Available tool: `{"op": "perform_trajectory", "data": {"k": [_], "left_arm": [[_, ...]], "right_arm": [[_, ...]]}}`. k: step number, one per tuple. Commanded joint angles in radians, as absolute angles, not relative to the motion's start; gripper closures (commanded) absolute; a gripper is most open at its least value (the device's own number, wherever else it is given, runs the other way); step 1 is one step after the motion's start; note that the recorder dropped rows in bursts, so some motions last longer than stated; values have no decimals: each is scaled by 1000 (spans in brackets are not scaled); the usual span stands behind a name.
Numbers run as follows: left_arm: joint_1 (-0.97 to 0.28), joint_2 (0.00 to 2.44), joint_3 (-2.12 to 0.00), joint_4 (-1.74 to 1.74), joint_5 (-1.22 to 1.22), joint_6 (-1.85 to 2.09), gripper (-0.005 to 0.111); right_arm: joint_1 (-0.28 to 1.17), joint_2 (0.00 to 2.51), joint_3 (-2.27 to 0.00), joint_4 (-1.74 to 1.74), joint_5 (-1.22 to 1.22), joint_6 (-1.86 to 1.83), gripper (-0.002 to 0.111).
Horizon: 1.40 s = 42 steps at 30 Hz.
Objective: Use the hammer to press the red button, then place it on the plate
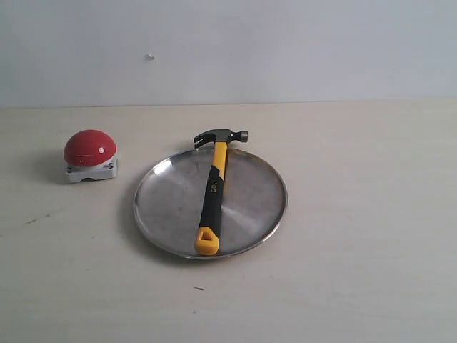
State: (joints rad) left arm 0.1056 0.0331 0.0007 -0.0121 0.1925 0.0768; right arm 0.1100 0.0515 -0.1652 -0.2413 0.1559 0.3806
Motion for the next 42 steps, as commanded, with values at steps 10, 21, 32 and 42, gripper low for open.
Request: {"op": "perform_trajectory", "data": {"k": [10, 21, 32, 42], "left_arm": [[110, 28, 0, -13, 193, 76, 107], [110, 28, 0, -13, 193, 76, 107], [110, 28, 0, -13, 193, 76, 107], [110, 28, 0, -13, 193, 76, 107]], "right_arm": [[-35, 44, 0, -165, 123, 153, 108], [-35, 44, 0, -170, 255, 142, 108], [-35, 44, 0, -170, 259, 144, 108], [-35, 44, 0, -182, 259, 222, 108]]}}
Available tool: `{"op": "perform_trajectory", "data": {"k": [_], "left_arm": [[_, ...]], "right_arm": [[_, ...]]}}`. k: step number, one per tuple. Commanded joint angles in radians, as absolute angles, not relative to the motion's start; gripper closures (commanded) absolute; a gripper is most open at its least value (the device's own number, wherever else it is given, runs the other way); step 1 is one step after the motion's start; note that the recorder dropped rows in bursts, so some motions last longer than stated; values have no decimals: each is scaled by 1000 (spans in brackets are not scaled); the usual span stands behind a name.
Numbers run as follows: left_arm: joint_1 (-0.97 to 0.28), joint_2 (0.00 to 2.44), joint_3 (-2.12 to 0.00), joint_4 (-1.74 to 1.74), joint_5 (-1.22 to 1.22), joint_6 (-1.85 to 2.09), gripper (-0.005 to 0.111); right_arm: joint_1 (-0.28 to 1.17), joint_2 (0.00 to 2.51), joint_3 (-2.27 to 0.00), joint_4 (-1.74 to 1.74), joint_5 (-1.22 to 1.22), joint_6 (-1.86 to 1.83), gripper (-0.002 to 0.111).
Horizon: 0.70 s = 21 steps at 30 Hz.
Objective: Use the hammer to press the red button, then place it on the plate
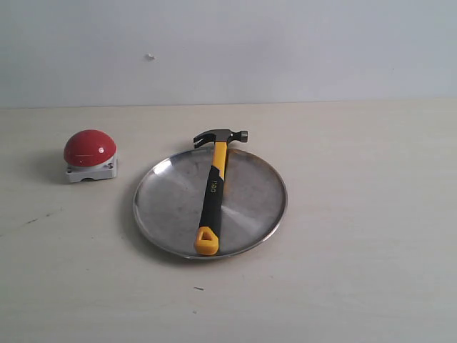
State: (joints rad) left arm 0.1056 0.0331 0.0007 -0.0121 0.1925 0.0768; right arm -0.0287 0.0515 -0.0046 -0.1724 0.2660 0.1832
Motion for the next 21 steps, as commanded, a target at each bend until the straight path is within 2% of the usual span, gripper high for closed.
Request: {"op": "perform_trajectory", "data": {"k": [1, 21], "left_arm": [[110, 28, 0, -13, 193, 76, 107], [110, 28, 0, -13, 193, 76, 107]], "right_arm": [[-35, 44, 0, -182, 261, 222, 108], [-35, 21, 0, -184, 261, 222, 108]]}}
